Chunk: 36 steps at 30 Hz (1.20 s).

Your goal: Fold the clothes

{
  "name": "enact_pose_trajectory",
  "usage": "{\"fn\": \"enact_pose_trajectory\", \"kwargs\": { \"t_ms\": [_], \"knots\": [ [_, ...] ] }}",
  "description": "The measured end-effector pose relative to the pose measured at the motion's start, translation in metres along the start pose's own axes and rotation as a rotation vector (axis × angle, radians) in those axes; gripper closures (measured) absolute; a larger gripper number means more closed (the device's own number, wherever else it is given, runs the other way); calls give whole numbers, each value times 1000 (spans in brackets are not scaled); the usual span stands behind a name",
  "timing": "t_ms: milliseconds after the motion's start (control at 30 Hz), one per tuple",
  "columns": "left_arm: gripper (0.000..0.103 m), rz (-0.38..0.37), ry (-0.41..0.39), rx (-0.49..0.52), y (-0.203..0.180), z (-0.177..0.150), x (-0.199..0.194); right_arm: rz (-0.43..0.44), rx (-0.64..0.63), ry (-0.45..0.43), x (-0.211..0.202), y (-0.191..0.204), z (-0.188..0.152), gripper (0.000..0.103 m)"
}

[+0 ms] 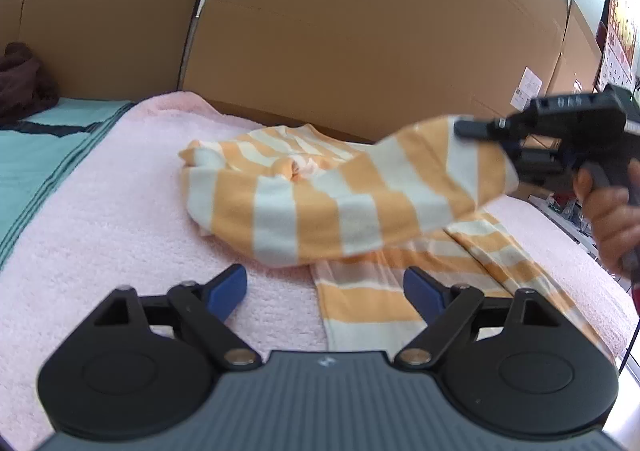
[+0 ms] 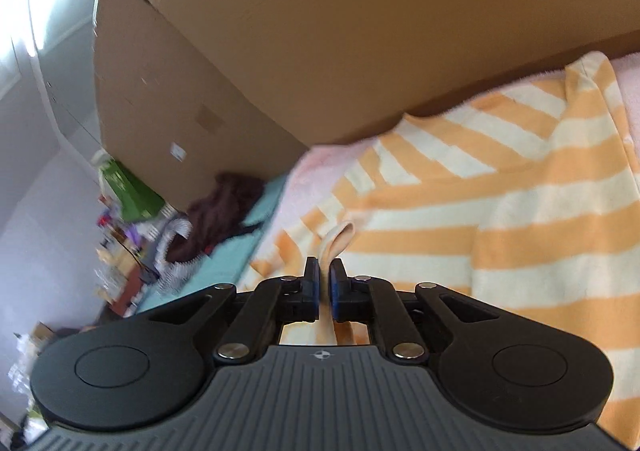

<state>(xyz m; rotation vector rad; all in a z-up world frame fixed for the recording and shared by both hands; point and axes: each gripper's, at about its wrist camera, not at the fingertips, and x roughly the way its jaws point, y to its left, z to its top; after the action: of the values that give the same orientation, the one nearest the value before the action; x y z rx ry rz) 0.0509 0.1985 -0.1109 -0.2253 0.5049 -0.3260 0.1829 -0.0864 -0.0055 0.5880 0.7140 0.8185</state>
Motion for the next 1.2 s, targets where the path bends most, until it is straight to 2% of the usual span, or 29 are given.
{"fn": "enact_pose_trajectory", "kwargs": {
  "t_ms": [100,233,333,433,567,633,700,833,933,967,1000,1067,1100,1200],
  "knots": [
    [17,-13,21,14,-2,1,-9,29,2,-74,-13,14,26,96],
    [17,-47,45,18,0,-3,-28,130,30,-233,-46,22,55,96],
    [27,-76,82,5,1,-11,-37,120,58,-293,-62,19,66,96],
    [29,-88,88,13,-4,-19,-44,107,90,-291,-64,12,67,96],
    [36,-61,98,37,-8,-21,-47,92,121,-277,-62,0,60,96],
    [48,-67,107,32,-9,-21,-48,93,140,-273,-63,-7,56,96],
    [73,-56,100,24,-10,-25,-45,94,153,-270,-65,-12,54,96],
    [72,-44,84,21,-17,-28,-38,123,192,-270,-71,-22,51,96],
    [74,-62,94,-19,-14,-25,-36,134,210,-262,-73,-26,46,96],
    [90,-74,98,-43,-12,-25,-34,134,214,-259,-73,-28,45,96],
    [98,-86,98,-75,-10,-26,-33,135,216,-258,-74,-29,44,96],
    [99,-94,86,-125,-6,-28,-33,135,225,-259,-74,-32,42,96],
    [103,-97,81,-151,-4,-29,-33,134,229,-259,-75,-34,41,96],
    [103,-107,74,-231,4,-29,-33,121,232,-259,-75,-37,42,96]
  ]
}}
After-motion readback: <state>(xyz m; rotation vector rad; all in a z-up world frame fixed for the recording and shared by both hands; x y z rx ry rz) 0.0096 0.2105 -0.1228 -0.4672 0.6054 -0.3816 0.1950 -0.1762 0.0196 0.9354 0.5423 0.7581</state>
